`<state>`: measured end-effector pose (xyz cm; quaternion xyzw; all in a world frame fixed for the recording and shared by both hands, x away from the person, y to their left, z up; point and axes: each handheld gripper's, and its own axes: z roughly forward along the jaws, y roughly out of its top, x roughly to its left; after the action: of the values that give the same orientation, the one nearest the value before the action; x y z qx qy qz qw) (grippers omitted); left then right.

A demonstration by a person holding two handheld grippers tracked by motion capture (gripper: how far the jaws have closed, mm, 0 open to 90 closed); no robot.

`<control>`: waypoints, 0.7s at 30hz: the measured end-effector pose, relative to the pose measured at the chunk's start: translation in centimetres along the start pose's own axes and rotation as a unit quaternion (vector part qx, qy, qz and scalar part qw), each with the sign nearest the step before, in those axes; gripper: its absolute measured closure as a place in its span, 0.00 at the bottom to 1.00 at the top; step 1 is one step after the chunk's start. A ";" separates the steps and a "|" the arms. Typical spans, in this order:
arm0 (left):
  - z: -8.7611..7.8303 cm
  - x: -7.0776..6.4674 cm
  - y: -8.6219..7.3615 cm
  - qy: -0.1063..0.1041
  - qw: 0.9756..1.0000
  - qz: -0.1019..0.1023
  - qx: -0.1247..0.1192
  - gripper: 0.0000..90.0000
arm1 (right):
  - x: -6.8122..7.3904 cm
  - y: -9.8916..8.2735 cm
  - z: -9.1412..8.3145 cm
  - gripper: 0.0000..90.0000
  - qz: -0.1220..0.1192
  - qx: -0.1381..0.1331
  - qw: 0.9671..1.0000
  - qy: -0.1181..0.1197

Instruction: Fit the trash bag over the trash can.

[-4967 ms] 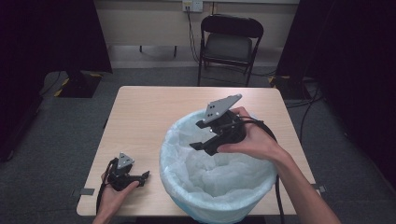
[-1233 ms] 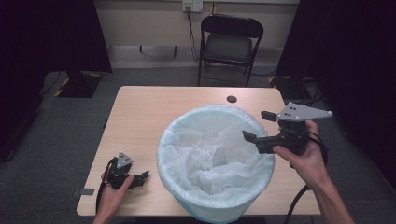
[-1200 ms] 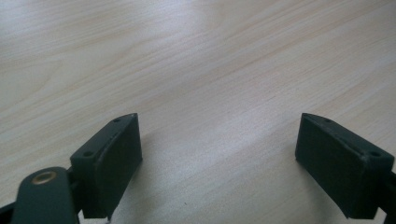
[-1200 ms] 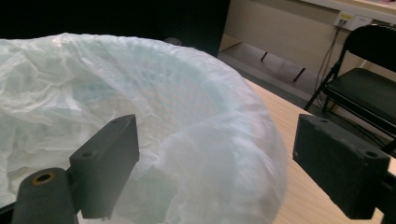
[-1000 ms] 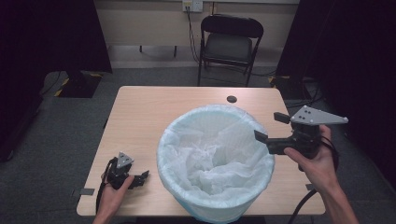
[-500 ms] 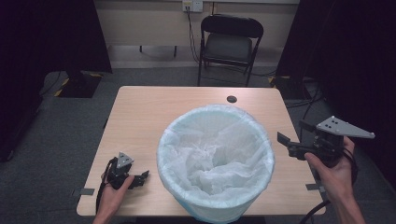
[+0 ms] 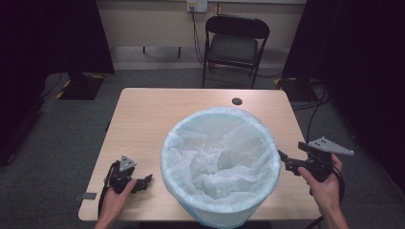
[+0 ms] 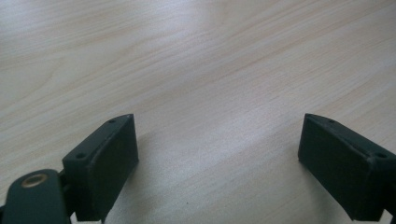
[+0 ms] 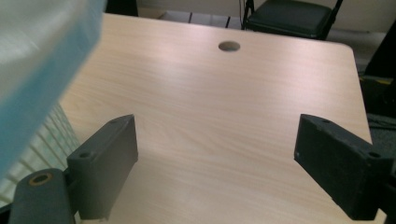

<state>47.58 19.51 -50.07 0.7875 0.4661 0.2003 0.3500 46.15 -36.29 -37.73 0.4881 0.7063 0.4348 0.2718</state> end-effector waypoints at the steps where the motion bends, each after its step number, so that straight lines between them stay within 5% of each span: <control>1: 0.0 0.0 0.0 0.000 1.000 0.000 0.000 0.13 | 0.0 -0.5 0.4 0.14 0.001 0.004 1.000 -0.003; 12: 0.0 0.0 0.0 -0.001 1.000 0.000 0.000 0.12 | -0.1 -4.0 3.7 0.14 0.012 0.042 0.999 -0.020; 16: 0.0 0.0 0.0 -0.001 1.000 0.000 0.000 0.12 | -0.7 -5.5 5.1 0.15 0.011 0.056 0.997 -0.054; 21: 0.0 0.0 0.0 -0.001 1.000 0.000 0.000 0.12 | -1.7 -7.0 6.2 0.15 0.025 0.075 0.995 -0.068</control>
<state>47.59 19.51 -50.08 0.7877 0.4661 0.1993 0.3502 48.59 -36.70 -46.87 0.5531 0.7045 0.3532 0.2704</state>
